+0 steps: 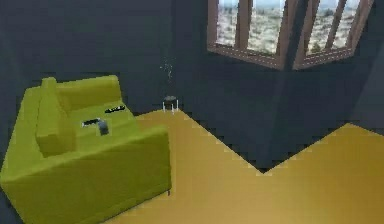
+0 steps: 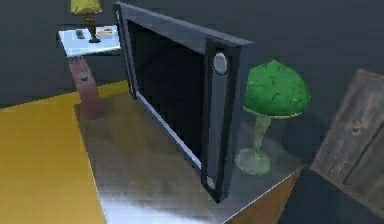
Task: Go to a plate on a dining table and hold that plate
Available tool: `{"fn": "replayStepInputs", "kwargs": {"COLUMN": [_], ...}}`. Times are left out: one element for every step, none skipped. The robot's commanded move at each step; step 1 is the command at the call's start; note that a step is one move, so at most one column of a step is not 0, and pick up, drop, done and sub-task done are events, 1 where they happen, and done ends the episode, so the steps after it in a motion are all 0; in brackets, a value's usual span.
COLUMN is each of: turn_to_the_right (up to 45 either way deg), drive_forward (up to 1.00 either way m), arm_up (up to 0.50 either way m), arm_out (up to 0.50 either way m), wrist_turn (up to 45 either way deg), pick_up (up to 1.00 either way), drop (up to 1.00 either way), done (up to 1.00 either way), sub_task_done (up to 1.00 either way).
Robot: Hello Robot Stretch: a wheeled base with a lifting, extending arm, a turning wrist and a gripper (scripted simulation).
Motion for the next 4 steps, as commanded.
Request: {"fn": "replayStepInputs", "kwargs": {"turn_to_the_right": [0.0,45.0,9.0,0.0], "drive_forward": [0.25,0.00,0.00,1.00], "arm_up": [0.00,0.00,0.00,0.00], "arm_out": [0.00,0.00,0.00,0.00], "wrist_turn": [0.0,0.0,0.0,0.0], "pick_up": [0.00,0.00,0.00,0.00], "drop": [0.00,0.00,0.00,0.00], "done": [0.00,0.00,0.00,0.00], "sub_task_done": [0.00,0.00,0.00,0.00]}}
